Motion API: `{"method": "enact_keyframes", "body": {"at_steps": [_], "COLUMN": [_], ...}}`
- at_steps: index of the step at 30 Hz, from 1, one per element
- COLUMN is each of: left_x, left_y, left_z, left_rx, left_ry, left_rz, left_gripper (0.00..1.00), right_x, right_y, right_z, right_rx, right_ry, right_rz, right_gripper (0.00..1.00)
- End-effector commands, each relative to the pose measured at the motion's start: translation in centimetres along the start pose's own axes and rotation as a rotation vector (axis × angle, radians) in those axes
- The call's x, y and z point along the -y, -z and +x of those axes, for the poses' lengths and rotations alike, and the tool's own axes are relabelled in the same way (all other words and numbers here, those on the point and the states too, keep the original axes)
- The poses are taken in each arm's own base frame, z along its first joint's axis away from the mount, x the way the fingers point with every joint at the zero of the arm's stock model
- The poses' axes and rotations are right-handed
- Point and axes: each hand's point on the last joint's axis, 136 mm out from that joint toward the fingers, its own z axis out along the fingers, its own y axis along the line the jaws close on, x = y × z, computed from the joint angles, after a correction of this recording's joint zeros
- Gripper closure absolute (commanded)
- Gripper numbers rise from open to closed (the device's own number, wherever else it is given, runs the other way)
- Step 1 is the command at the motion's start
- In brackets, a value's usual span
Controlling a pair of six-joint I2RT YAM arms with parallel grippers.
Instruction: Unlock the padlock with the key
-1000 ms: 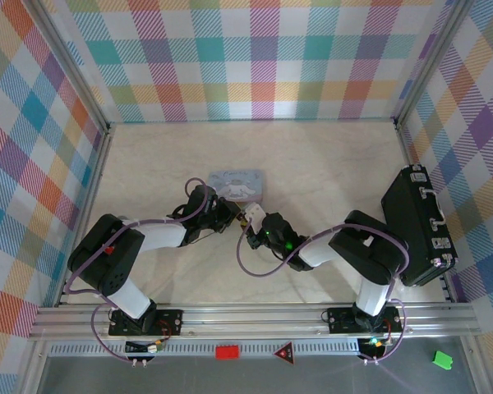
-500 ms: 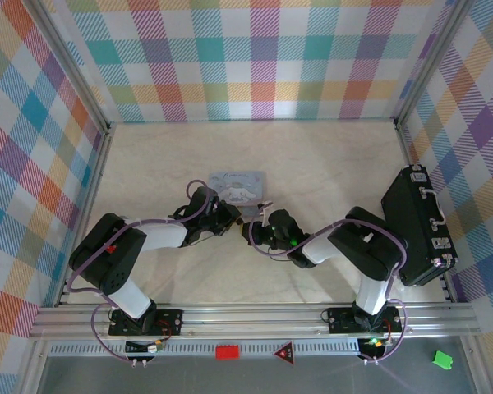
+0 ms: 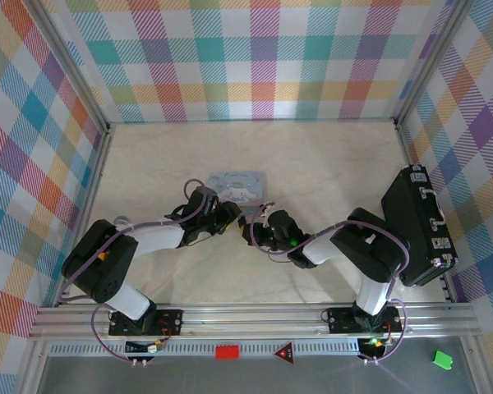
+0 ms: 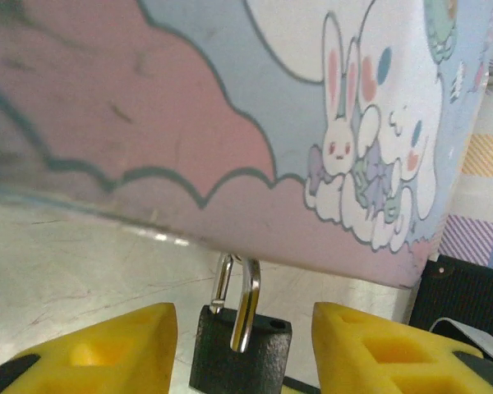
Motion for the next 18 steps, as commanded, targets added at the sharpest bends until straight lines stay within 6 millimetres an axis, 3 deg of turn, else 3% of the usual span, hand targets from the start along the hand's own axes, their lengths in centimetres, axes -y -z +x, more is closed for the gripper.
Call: {"method": "enact_keyframes", "body": {"at_steps": [1, 9, 12, 18], "left_x": [-0.1, 0.7, 2.1, 1.3], "left_y": [1.9, 5.6, 5.0, 2.9], "left_z": [-2.0, -6.5, -7.4, -9.4], "left_rx": [0.066, 0.179, 0.141, 0.083], "left_ry": [-0.044, -0.255, -0.381, -0.503], "left_rz": [-0.061, -0.213, -0.226, -0.351], "left_gripper": [0.48, 0.31, 0.26, 0.22], "right_x": [0.1, -0.1, -0.2, -0.3], "right_y": [0.6, 0.7, 0.7, 0.9], "right_z": [-0.7, -0.9, -1.2, -1.6], "right_rx": [0.026, 0.029, 0.038, 0.046], "right_ry": [-0.009, -0.004, -0.007, 0.006], "right_rz": [0.022, 0.025, 0.025, 0.035], "right_gripper": [1.00, 0.99, 0.99, 0.99]}}
